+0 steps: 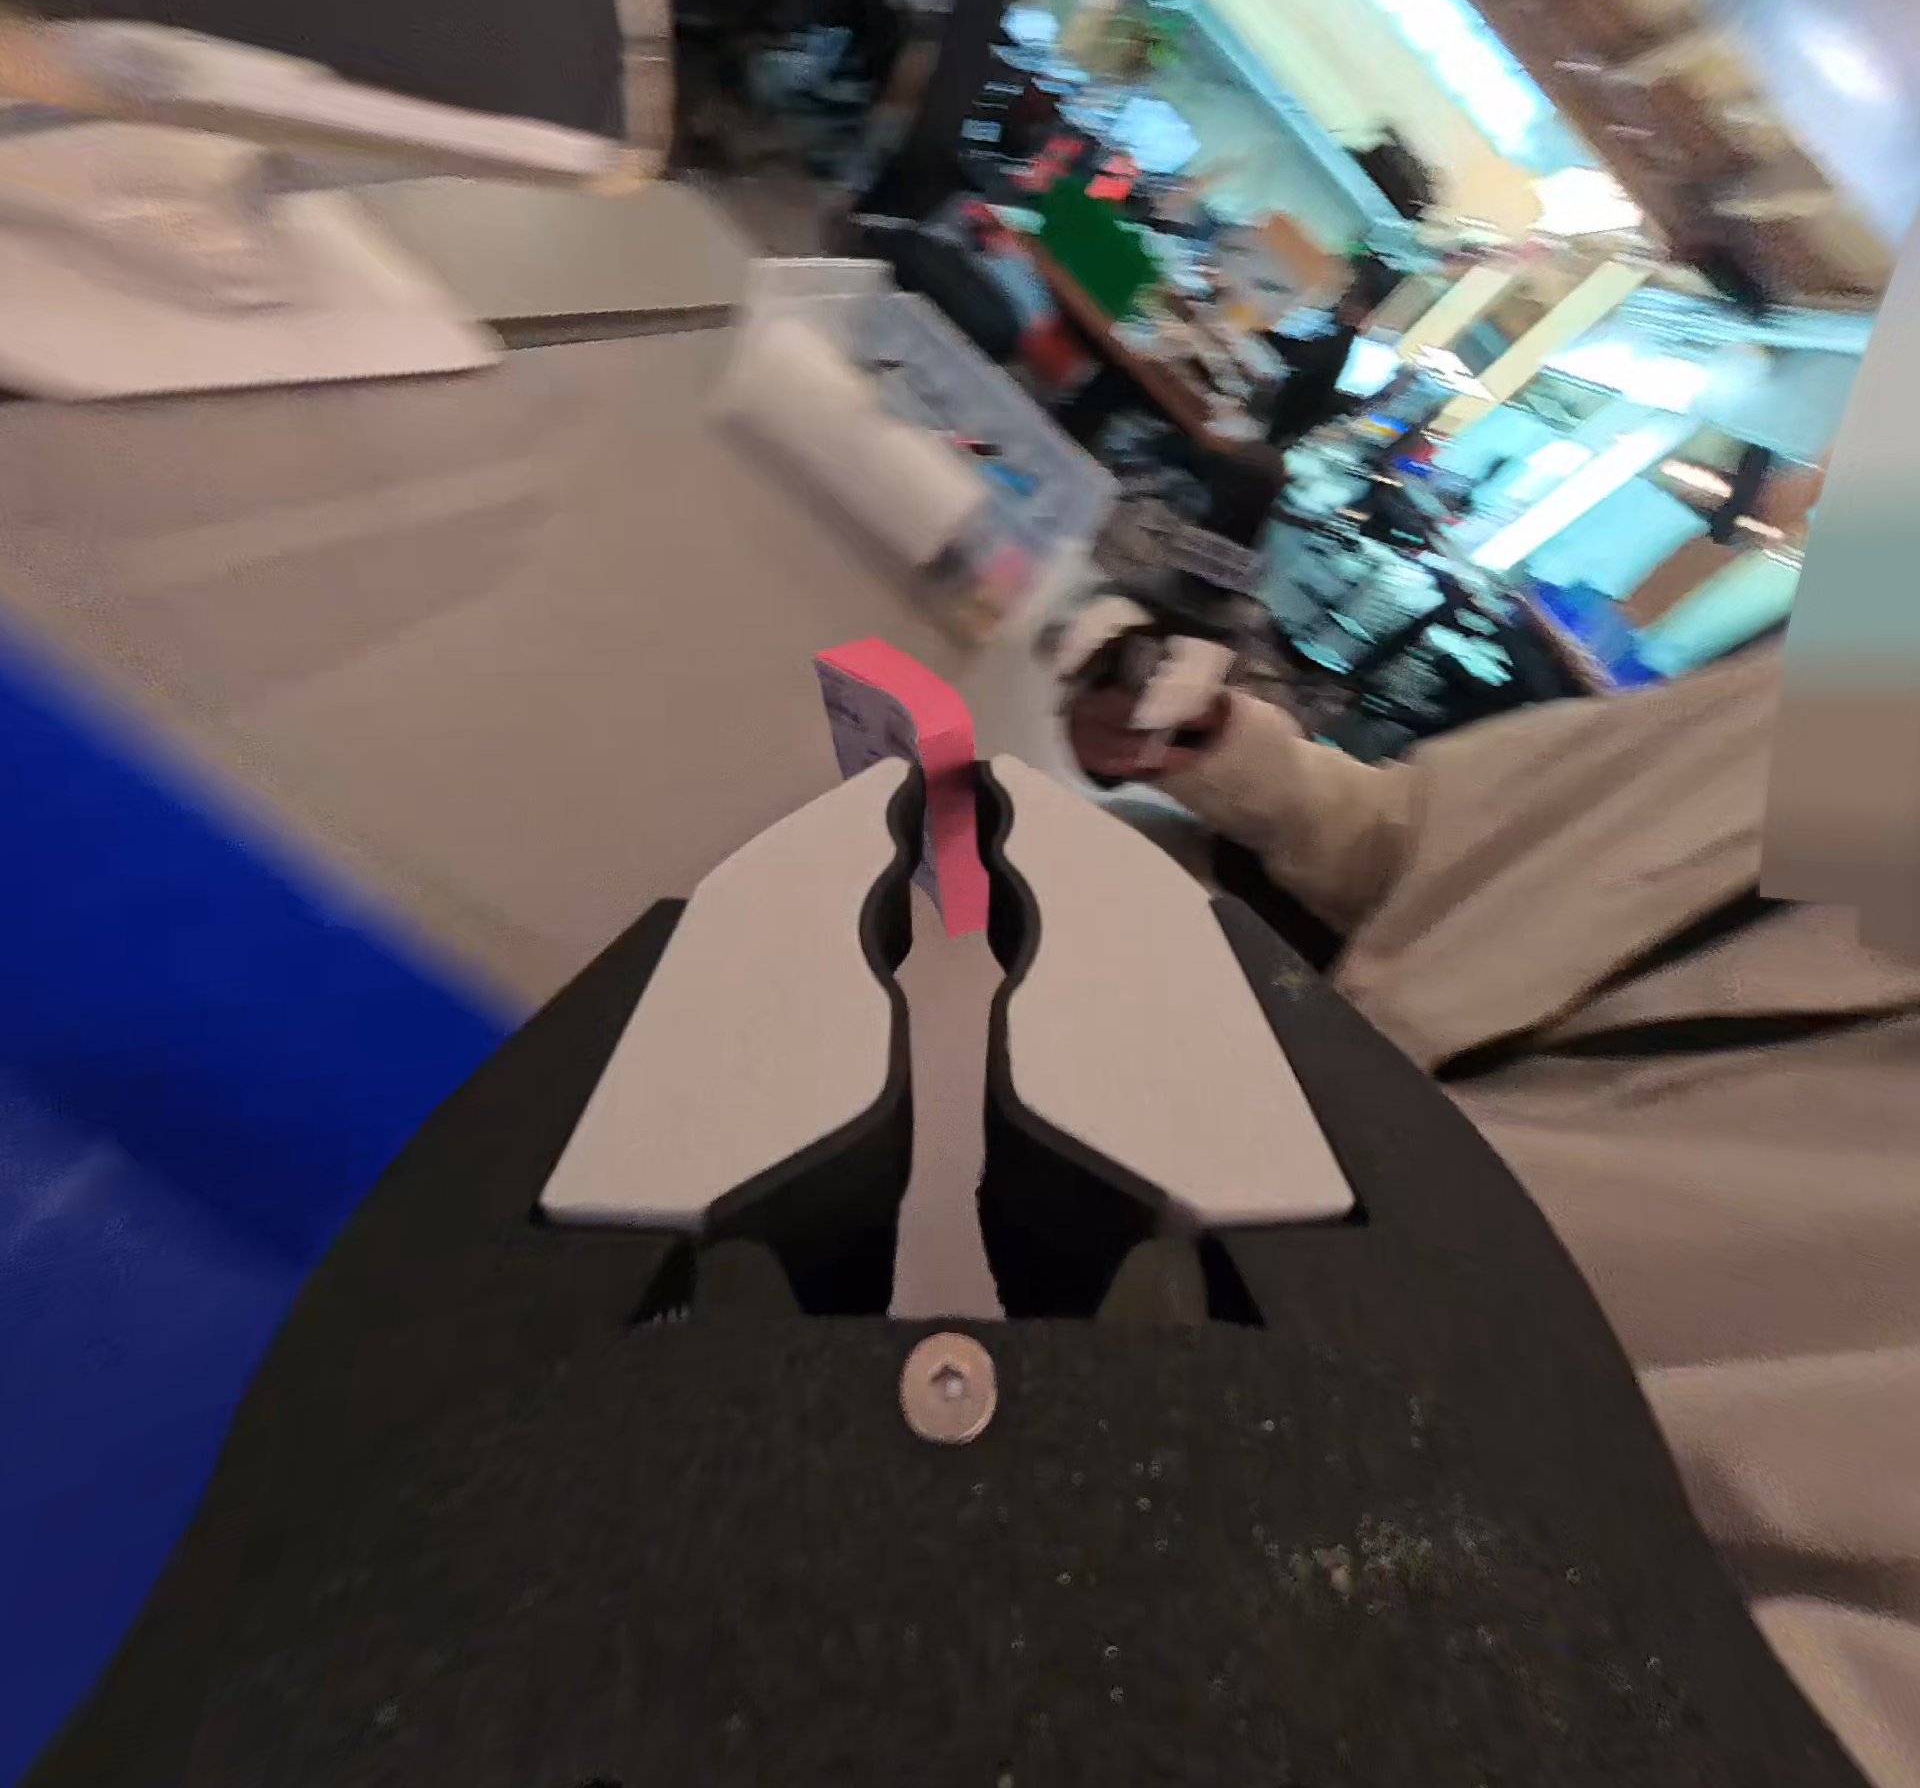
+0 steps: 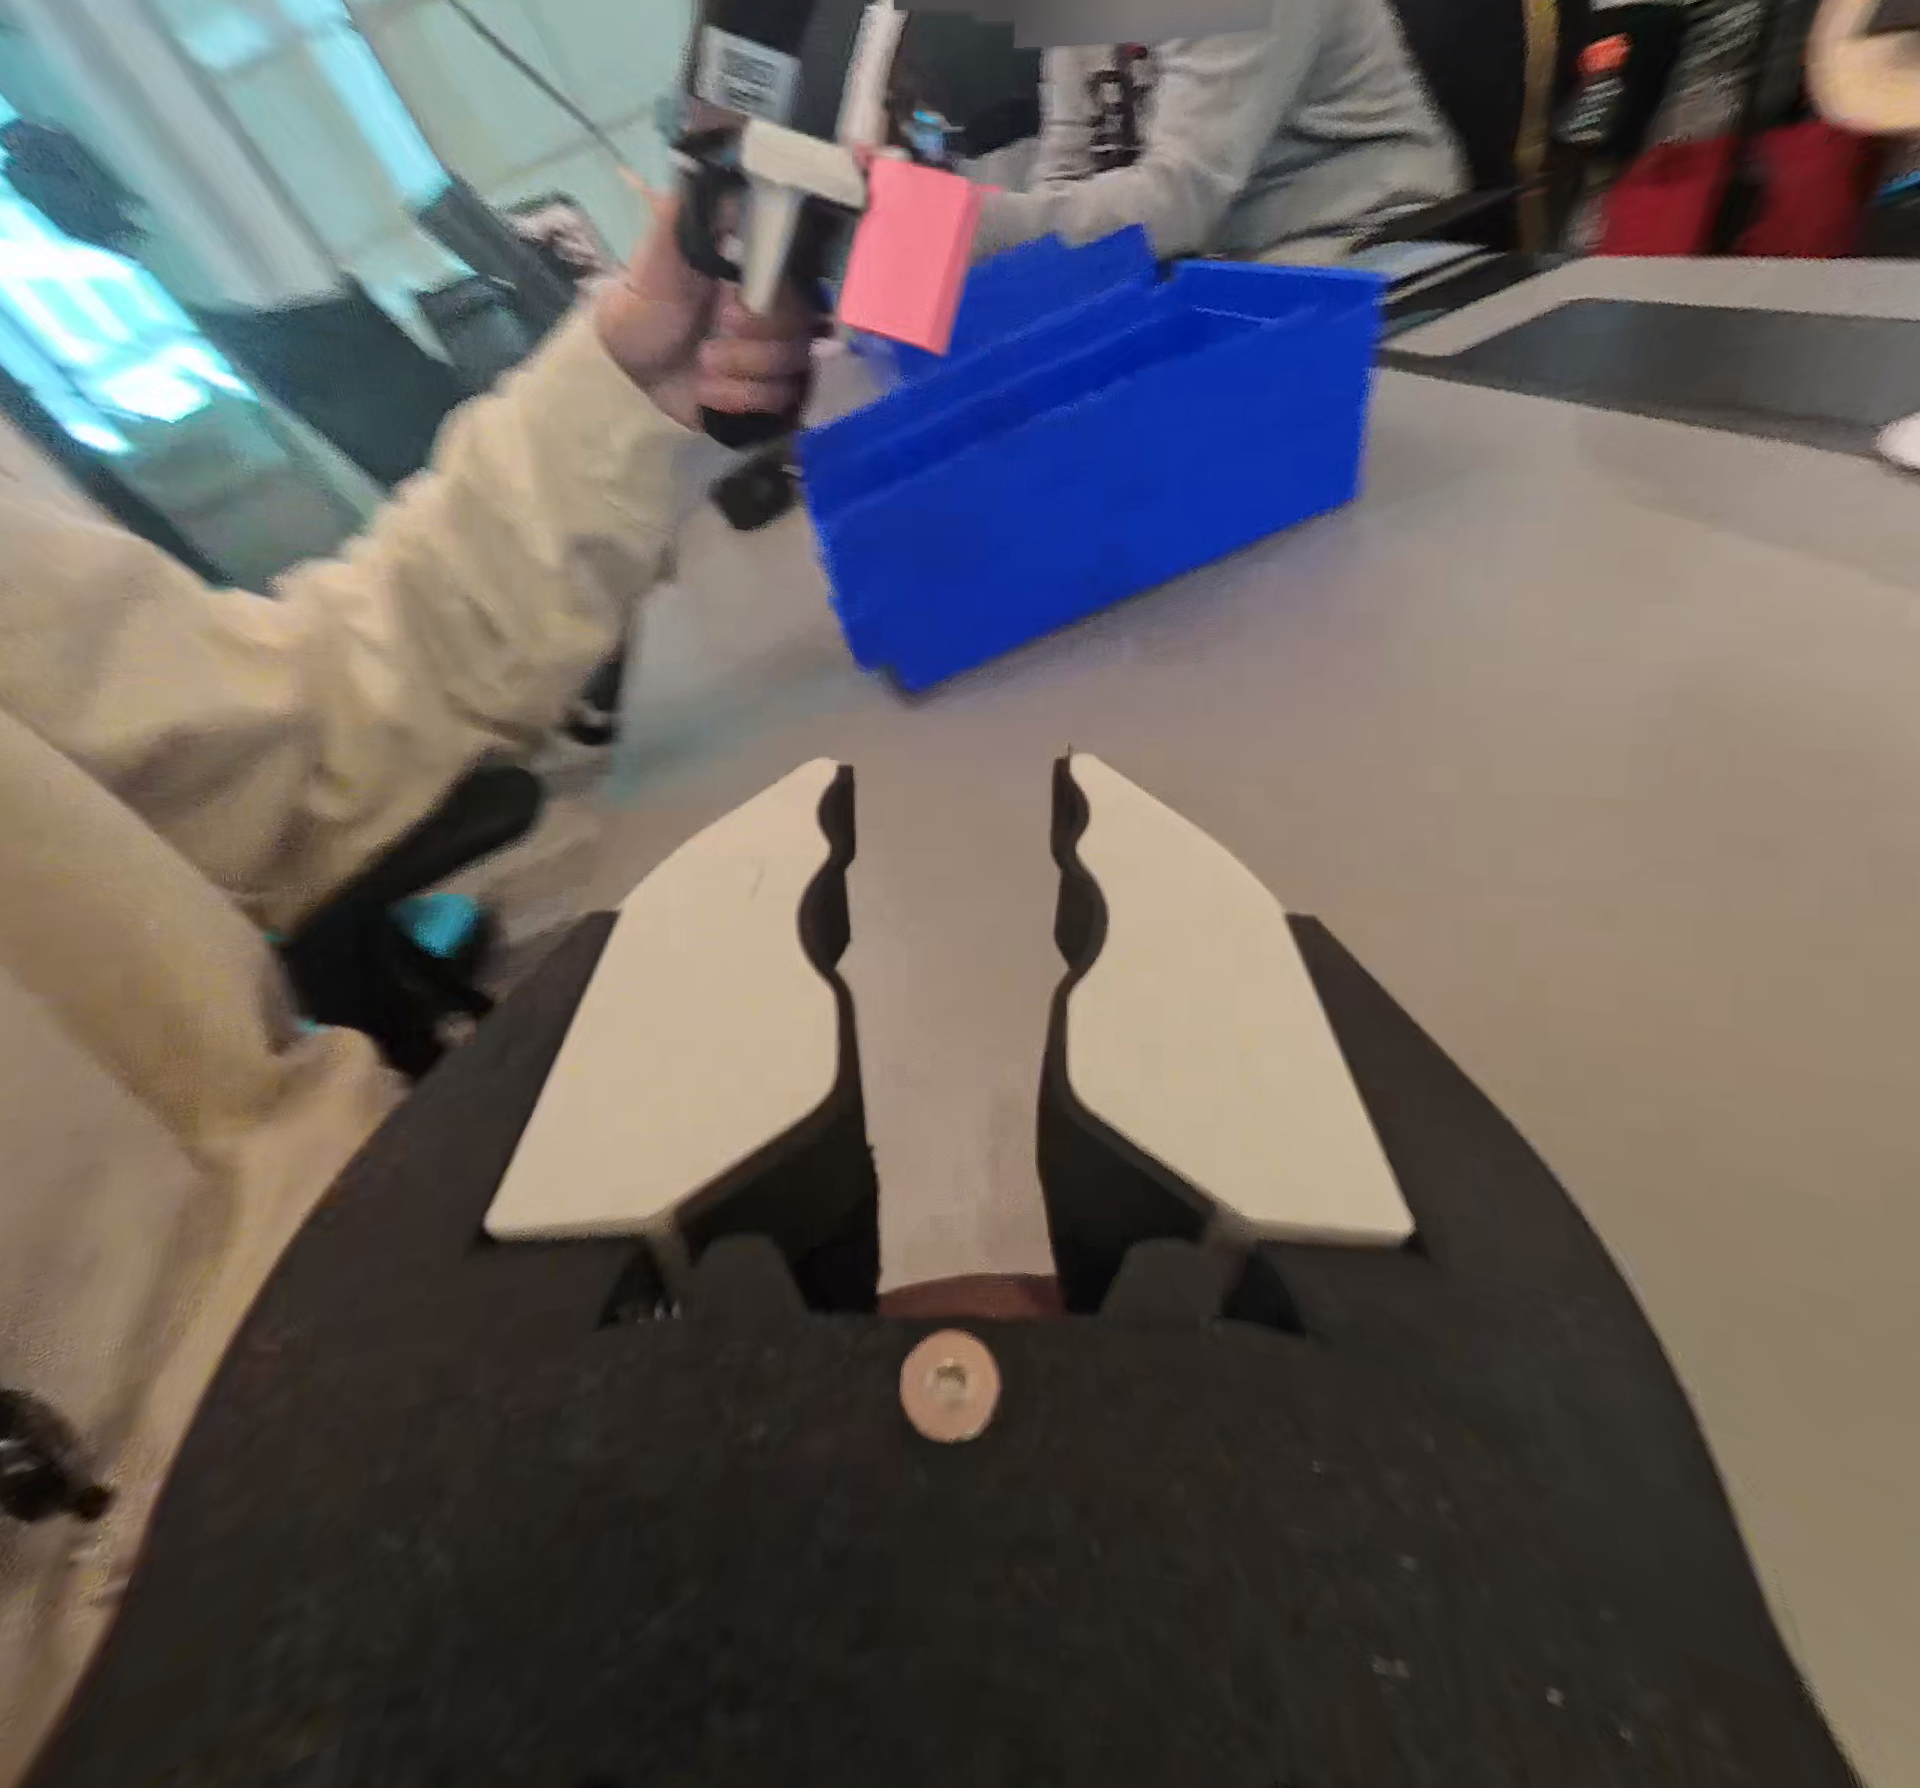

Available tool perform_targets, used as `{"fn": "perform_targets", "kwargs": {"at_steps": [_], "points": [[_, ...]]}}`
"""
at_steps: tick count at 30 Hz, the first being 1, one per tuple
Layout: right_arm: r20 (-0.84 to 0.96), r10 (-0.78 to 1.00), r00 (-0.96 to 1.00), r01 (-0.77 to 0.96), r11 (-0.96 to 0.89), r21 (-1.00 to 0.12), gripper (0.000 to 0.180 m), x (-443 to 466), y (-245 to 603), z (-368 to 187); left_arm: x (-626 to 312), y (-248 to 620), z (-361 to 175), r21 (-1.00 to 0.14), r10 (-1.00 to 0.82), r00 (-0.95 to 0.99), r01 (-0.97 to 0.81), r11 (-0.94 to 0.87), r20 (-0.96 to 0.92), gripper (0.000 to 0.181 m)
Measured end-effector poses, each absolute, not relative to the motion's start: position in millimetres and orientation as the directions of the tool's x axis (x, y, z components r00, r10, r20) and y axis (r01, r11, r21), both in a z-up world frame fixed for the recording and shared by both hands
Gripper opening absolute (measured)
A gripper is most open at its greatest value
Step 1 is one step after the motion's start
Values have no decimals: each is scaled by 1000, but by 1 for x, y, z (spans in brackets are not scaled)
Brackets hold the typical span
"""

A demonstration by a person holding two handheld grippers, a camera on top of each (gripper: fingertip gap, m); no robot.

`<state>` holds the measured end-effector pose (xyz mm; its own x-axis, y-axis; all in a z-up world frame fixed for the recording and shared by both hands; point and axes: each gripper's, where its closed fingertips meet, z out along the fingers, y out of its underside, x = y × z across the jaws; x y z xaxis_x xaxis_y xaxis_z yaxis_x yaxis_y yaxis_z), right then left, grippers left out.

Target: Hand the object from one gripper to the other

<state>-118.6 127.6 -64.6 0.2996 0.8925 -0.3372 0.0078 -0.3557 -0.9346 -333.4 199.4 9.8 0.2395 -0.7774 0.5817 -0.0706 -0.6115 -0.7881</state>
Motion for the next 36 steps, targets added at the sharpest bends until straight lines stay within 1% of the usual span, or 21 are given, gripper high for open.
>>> {"fn": "perform_targets", "kwargs": {"at_steps": [2, 4, 6, 8, 12, 14, 18, 19, 21, 23, 26, 31, 33, 36], "points": [[-441, 884, 156, -26, -442, -896, 36, -139, 135, -43, -289, 175, 31, -829, -834, 17, -106, -550, 551, 8], [-505, 863, -4, -58, -504, -861, 38, -158, 140, -16, -251, 151, 43, -855, -841, -153, -114, -506, 518, 8], [-550, 821, -155, -27, -560, -828, 44, -172, 135, 1, -220, 133, 42, -863, -827, -247, -138, -486, 506, 8], [-553, 779, -295, -11, -582, -813, 40, -178, 120, 16, -197, 121, 38, -869, -818, -294, -139, -476, 495, 8], [-494, 832, -253, -56, -522, -851, 28, -175, 109, 14, -173, 105, 30, -861, -793, -339, -136, -491, 506, 8], [-510, 827, -236, -37, -532, -846, 29, -170, 105, 12, -166, 101, 23, -864, -801, -324, -162, -477, 503, 8], [-499, 851, -164, -79, -516, -853, 20, -156, 108, 14, -162, 103, 18, -872, -819, -300, -165, -461, 490, 8], [-503, 852, -145, -77, -516, -853, 15, -154, 110, 12, -162, 104, 18, -871, -818, -299, -164, -463, 491, 8], [-515, 849, -119, -63, -524, -849, 10, -151, 114, 9, -158, 106, 14, -875, -833, -270, -170, -453, 483, 8], [-502, 859, -102, -61, -509, -859, 9, -148, 115, 9, -156, 109, 12, -877, -843, -244, -175, -448, 479, 8], [-476, 879, 12, -31, -475, -879, 9, -147, 126, -2, -154, 119, 1, -892, -891, -128, -198, -407, 435, 8], [-453, 888, 86, -36, -451, -892, 9, -147, 136, -10, -152, 129, -8, -901, -925, -16, -230, -367, 380, 8], [-450, 889, 89, -36, -448, -893, 9, -147, 137, -12, -153, 131, -10, -902, -929, -2, -239, -359, 370, 9], [-457, 888, 46, -76, -453, -888, 9, -148, 134, -9, -155, 133, -8, -880, -898, -24, -211, -425, 440, 11]]}}
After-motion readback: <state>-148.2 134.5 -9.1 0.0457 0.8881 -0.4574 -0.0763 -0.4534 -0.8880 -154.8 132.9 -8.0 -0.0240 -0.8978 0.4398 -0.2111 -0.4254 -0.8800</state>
